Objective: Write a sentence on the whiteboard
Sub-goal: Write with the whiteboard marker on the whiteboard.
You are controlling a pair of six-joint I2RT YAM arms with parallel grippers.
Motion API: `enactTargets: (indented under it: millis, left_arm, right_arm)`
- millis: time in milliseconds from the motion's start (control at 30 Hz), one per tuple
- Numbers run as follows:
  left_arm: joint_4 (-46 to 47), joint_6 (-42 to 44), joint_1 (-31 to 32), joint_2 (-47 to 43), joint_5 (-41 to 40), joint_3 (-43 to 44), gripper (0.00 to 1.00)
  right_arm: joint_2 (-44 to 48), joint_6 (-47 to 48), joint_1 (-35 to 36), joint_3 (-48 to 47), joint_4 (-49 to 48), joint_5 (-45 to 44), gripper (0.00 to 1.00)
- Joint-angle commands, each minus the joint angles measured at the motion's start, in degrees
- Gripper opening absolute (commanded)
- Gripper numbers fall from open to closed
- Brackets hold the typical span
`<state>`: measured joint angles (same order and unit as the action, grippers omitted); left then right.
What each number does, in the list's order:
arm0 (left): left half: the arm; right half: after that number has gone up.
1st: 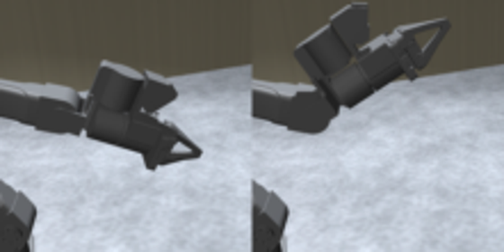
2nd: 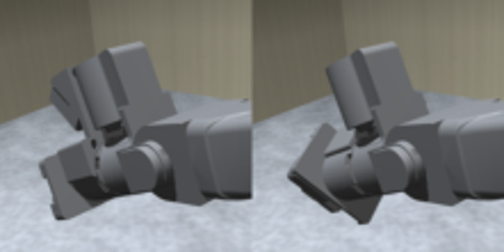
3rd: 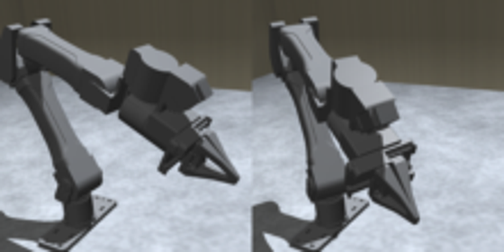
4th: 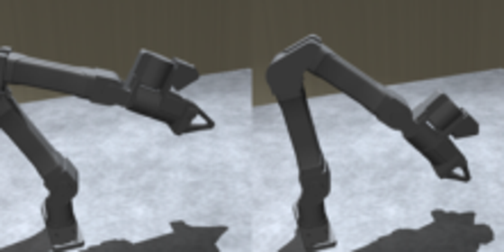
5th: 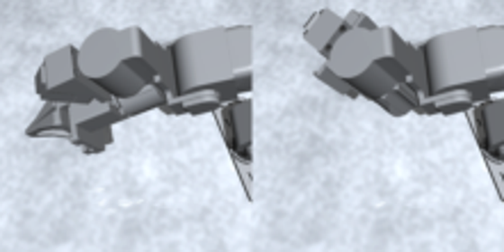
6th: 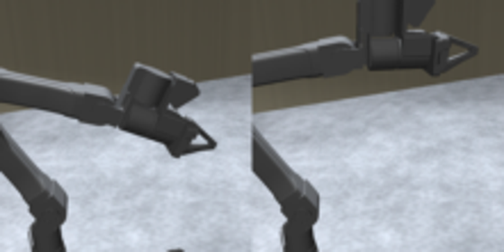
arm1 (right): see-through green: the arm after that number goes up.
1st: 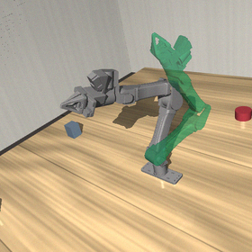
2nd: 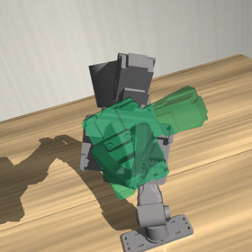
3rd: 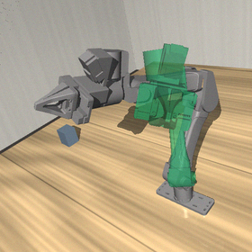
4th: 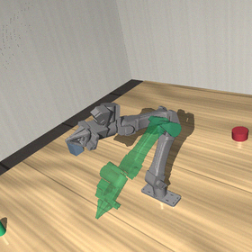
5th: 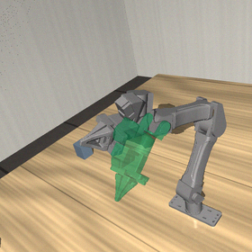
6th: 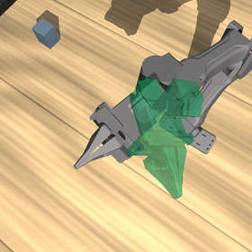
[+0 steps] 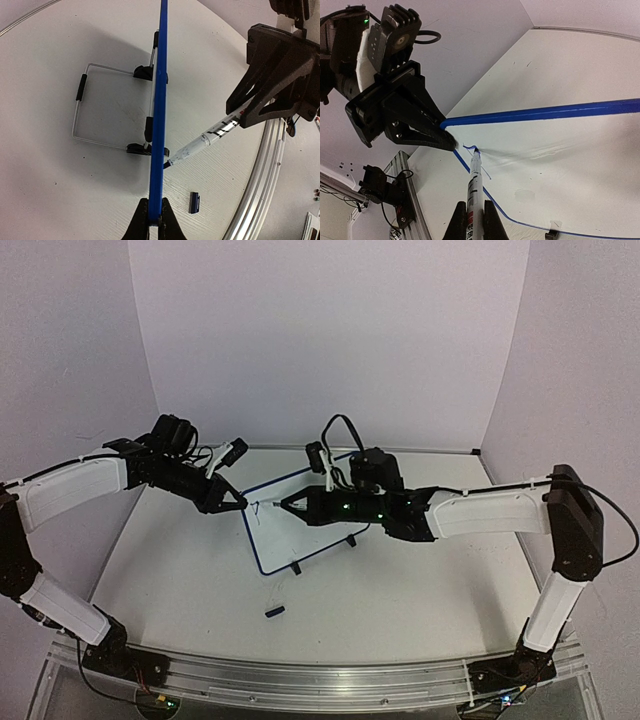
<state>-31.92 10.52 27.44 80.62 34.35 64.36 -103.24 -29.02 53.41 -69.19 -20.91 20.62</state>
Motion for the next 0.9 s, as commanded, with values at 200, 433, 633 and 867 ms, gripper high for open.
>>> enactTargets:
  millis: [200, 433, 633, 867]
  left_arm:
    - [-0.7, 0.2, 0.3, -1.5, 0.7, 0.2, 0.00]
    - [-0.7, 0.2, 0.4, -1.3, 0.6, 0.2, 0.00]
    - [-0.8, 0.3, 0.4, -1.3, 0.6, 0.2, 0.00]
    - [-0.8, 0.3, 0.4, -1.4, 0.5, 0.2, 0.00]
  right_arm:
    - [2.4, -0.5, 0.3, 2.4, -2.7, 4.9, 0.00]
    - [1.2, -0.7, 0.3, 1.6, -2.7, 3.0, 0.00]
    - [0.0, -1.2, 0.3, 0.5, -2.6, 1.8, 0.00]
    - [-0.7, -1.4, 0.4, -0.4, -2.4, 1.4, 0.00]
